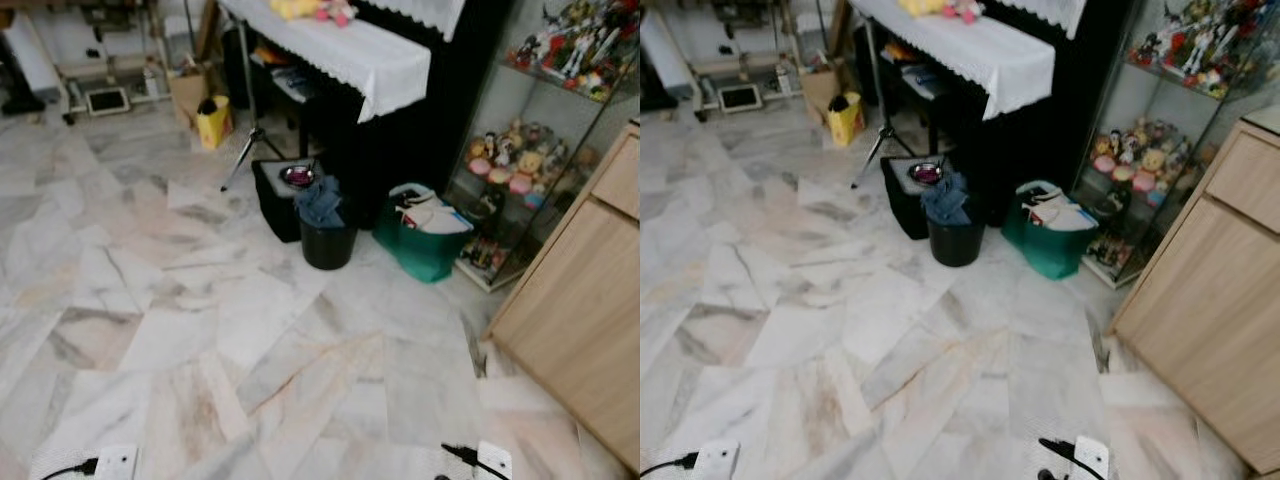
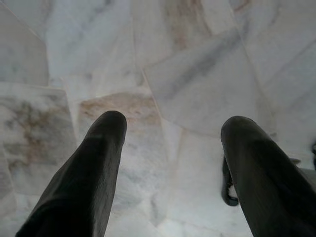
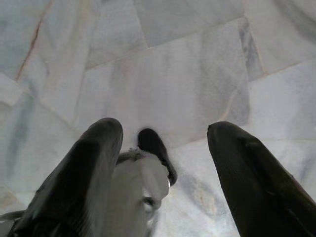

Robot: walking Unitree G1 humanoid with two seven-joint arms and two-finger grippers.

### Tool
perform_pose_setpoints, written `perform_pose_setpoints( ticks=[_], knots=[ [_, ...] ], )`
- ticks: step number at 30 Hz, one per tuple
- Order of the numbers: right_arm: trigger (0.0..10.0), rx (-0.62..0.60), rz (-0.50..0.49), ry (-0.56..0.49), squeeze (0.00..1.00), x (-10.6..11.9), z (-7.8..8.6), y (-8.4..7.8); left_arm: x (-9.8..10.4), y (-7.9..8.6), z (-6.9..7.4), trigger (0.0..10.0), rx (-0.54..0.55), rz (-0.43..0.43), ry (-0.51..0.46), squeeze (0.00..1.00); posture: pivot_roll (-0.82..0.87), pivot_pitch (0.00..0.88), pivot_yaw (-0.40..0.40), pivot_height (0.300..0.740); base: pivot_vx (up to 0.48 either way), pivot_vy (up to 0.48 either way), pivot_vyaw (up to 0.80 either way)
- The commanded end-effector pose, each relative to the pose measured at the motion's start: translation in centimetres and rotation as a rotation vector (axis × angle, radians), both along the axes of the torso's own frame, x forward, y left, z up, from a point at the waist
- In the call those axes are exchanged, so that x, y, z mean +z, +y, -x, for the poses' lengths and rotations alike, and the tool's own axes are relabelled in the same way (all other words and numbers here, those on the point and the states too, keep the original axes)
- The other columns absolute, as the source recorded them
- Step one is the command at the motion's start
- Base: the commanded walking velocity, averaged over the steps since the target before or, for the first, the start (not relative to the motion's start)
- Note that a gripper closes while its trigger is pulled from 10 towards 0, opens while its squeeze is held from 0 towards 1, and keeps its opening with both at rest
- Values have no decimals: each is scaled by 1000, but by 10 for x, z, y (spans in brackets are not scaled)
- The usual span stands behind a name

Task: Hang keys on a hook

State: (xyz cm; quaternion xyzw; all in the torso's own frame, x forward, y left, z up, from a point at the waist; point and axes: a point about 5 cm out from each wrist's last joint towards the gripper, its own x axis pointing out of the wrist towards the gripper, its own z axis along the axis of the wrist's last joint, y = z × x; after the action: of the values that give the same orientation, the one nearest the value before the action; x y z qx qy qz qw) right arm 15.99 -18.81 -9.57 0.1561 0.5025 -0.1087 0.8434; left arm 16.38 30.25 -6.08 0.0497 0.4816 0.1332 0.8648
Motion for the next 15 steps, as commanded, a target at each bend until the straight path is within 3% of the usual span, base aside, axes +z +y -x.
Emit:
perform_pose_setpoints(
  ticks=[1, 5, 7, 15],
  knots=[
    [10000, -7, 9, -8, 0, 2, -2, -4, 4, -7, -15, 10000, 5, 20, -48, 0, 84, 0, 7, 740, 0, 0, -763],
    [10000, -7, 12, -14, 0, 2, -4, -6, 5, -11, -20, 10000, 0, 28, -62, 0, 66, 0, 15, 740, 0, 0, -763],
    [10000, -10, 21, -24, 0, 3, -4, -11, 2, -21, -22, 10000, -51, 35, -41, 0, 58, 0, 15, 740, 0, 0, -766],
    [10000, 10, 53, 9, 0, 1, 8, -26, -11, -43, -14, 10000, -74, 80, 0, 0, 65, 0, -8, 740, 0, 0, -763]
  ],
)
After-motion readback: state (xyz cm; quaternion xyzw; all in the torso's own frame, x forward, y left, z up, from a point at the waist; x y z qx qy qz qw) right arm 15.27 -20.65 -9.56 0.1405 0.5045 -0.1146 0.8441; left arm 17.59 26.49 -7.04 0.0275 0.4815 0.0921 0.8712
